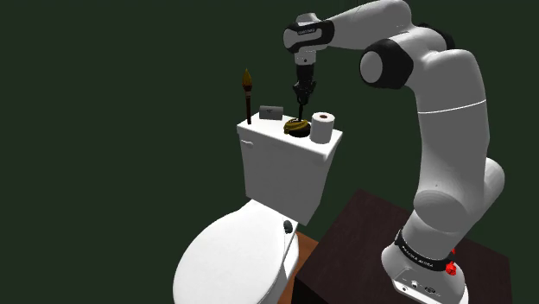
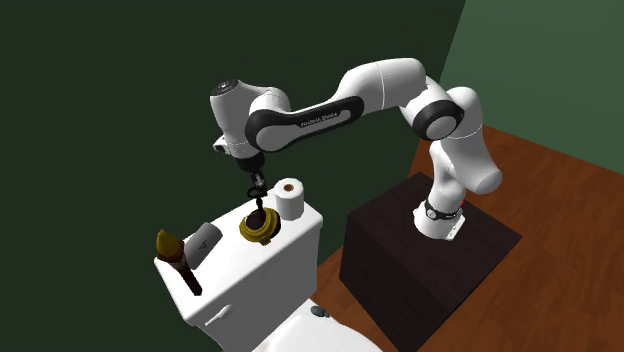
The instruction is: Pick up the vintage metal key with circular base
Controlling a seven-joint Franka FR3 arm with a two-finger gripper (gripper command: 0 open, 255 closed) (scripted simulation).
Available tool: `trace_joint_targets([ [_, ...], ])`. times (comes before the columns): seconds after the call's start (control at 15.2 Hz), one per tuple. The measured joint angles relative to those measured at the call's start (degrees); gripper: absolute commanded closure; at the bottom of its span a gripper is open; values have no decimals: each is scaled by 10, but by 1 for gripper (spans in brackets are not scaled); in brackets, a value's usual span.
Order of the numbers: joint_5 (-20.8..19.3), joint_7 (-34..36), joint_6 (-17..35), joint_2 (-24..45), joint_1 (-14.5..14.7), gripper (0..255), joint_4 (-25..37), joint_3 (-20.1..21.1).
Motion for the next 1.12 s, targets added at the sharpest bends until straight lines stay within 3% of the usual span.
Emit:
trace_joint_targets([
  [0.33,0,0,-23,0,-2,255,23,0],
  [1.12,5,0,-128,27,-16,255,155,0],
])
